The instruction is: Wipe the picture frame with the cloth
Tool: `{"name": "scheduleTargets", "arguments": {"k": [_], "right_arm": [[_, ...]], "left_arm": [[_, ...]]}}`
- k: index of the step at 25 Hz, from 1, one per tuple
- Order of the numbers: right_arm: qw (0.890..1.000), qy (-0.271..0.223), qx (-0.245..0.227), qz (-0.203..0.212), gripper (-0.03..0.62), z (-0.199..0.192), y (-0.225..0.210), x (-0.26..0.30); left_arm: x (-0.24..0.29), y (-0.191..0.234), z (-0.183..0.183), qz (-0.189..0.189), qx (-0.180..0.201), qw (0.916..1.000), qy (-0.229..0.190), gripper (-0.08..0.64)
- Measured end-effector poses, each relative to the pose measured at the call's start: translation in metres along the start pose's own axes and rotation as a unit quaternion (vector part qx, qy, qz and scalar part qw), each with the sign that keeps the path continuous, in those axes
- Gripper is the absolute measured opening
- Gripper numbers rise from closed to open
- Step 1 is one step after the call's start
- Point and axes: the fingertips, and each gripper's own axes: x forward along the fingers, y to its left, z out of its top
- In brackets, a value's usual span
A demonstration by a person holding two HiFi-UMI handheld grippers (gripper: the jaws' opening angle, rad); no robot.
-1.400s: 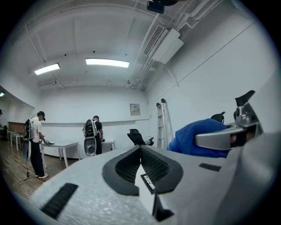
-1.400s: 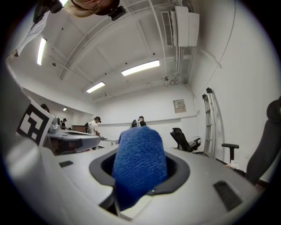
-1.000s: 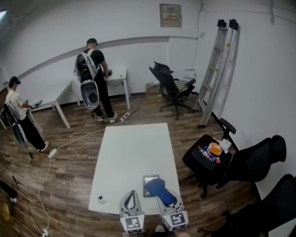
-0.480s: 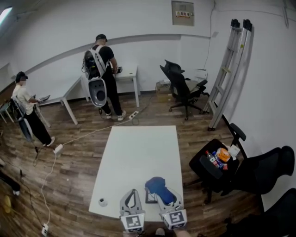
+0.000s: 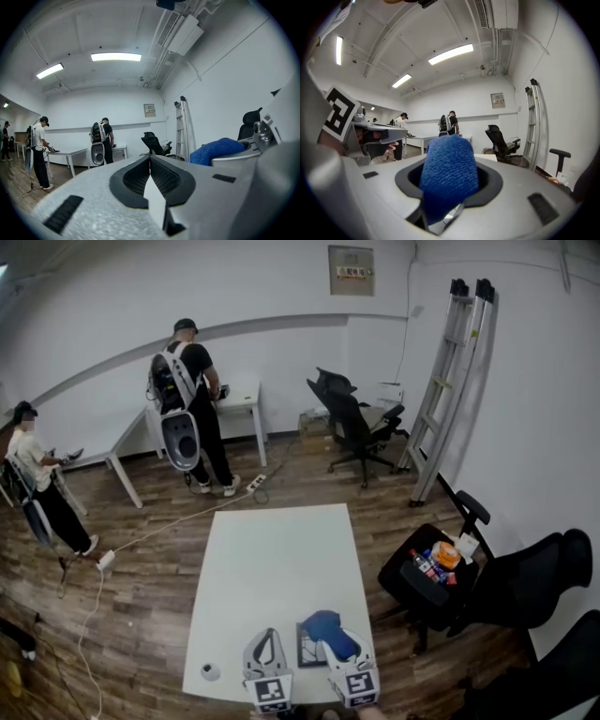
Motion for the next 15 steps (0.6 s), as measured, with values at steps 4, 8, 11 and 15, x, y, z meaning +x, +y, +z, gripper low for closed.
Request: {"name": "scheduleTargets", "arguments": {"k": [4, 8, 11, 15], "right_arm": [[0.999, 0.04, 0.018, -0.01, 0.164, -0.015, 0.007, 0.023], [0.998, 0.066, 0.018, 0.004, 0.164, -0.033, 0.025, 0.046], [0.996, 0.086, 0.01, 0.02, 0.164, -0.046, 0.042, 0.062], [0.994, 0.11, 0.008, 0.026, 0.164, -0.06, 0.054, 0.075]], "left_arm": [[0.027, 0.005, -0.001, -0.031, -0.015, 0.9993, -0.012, 0.003], [0.05, 0.009, -0.008, -0.055, -0.021, 0.9983, -0.005, 0.003], [0.063, 0.014, -0.012, -0.066, -0.028, 0.9974, -0.009, 0.003], [0.073, 0.02, -0.021, -0.079, -0.033, 0.9963, -0.002, 0.003]]}}
